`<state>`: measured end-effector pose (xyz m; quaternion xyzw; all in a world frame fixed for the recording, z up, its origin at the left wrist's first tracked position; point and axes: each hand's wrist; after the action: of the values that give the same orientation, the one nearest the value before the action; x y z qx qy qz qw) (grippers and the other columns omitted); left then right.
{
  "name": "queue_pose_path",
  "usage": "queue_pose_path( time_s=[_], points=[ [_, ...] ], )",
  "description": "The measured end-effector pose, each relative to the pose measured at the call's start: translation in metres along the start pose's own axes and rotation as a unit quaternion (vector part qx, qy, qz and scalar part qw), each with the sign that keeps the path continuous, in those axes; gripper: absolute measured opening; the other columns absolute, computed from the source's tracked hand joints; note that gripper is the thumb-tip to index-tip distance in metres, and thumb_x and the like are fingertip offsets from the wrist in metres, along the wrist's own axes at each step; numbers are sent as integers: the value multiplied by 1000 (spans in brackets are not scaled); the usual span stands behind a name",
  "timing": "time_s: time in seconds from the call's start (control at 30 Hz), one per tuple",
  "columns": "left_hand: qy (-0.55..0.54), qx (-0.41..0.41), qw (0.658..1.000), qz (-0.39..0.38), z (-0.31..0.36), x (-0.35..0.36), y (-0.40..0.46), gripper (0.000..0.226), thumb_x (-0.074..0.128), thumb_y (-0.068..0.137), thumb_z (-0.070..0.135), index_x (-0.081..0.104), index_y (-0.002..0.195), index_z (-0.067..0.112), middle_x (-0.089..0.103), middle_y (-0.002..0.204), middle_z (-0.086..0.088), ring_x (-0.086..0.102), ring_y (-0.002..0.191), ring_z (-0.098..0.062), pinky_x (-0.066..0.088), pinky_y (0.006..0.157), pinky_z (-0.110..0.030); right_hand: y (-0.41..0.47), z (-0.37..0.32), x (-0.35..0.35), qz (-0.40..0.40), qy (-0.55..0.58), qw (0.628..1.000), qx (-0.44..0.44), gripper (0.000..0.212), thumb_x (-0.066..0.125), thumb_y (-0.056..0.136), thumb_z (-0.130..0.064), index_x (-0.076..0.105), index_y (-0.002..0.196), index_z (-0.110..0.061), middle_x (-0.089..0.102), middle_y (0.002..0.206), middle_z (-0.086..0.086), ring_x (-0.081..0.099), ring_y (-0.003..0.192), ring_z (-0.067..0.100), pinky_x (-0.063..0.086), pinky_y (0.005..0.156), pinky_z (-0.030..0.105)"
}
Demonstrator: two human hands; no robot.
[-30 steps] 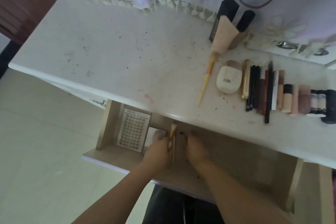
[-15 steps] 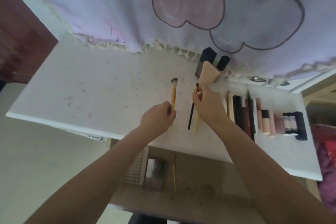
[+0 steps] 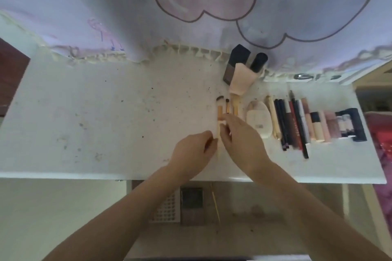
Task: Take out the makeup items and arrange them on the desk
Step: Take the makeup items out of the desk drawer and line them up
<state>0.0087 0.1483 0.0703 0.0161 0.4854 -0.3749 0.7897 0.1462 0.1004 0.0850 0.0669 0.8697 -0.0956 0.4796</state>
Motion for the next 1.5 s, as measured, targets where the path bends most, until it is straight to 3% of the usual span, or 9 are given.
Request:
queue_pose_path(
  time_s=[0.17,0.33,0.5,0.87,1.03,1.17,1.27,1.37,1.5],
  points=[
    [83,91,984,-131,-65,74,-84,46,25,89,43,62,100,17,67,97,-3,64,84,-20,53,70,-33,-104,15,90,-118,-45,992,-22,19,37,95,-30,51,106,-23,68,77,-1,66,63,17,45,53,25],
    [159,16,981,-108,-87,132,-69,49,50,89,14,42,138,10,45,139,-12,49,121,-32,46,91,-38,-121,42,147,-236,-70,961,128,34,28,102,-32,40,131,-17,65,110,9,64,96,29,49,75,36],
    [240,44,967,-76,-89,155,-70,48,78,57,17,69,104,9,66,101,-11,66,86,-29,53,80,-37,-122,54,176,-227,-98,954,170,30,30,102,-19,38,129,-11,62,117,8,62,105,27,48,82,36],
    [184,6,981,-58,-83,145,-89,36,60,84,15,50,118,11,55,115,-12,55,105,-32,49,85,-39,-158,54,138,-198,-93,973,79,29,38,98,-35,52,111,-13,53,113,7,60,93,32,37,65,33],
    [114,33,985,-128,-65,118,-103,29,47,95,25,46,123,17,52,123,-5,51,109,-22,44,89,-33,-163,36,70,-71,-16,997,-26,11,52,88,-32,55,85,-22,50,75,-11,48,53,6,22,45,9],
    [-9,88,994,-57,-54,49,-117,24,56,91,22,58,115,19,54,106,9,51,98,-6,36,83,-9,-109,3,19,-22,135,989,55,16,57,92,-23,50,106,-27,54,78,-17,55,70,-2,41,61,10],
    [-103,25,992,70,-54,-18,-110,20,64,87,14,61,107,19,55,92,14,51,86,0,38,75,-3,-51,-15,8,25,144,986,80,39,54,94,-19,42,130,-22,54,74,-8,54,67,4,38,60,11],
    [-258,-90,941,201,-65,-68,-72,27,64,88,12,62,114,15,64,98,3,58,90,-11,45,80,-18,-9,-27,21,1,88,994,62,46,47,95,-17,33,139,-19,51,74,-4,52,62,13,39,55,22],
    [-423,-119,872,215,-68,-94,9,29,60,90,9,62,117,1,68,91,-4,64,82,-16,55,79,-30,21,-30,35,-19,-87,993,75,41,39,97,-17,30,137,-16,58,91,2,52,66,20,35,51,28]
  ],
)
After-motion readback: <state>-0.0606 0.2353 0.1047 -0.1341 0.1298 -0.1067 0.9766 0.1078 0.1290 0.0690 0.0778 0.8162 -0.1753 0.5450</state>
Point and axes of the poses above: each hand's wrist, its own y-axis towards the middle knuckle, its own x-axis out of the palm, z = x × y
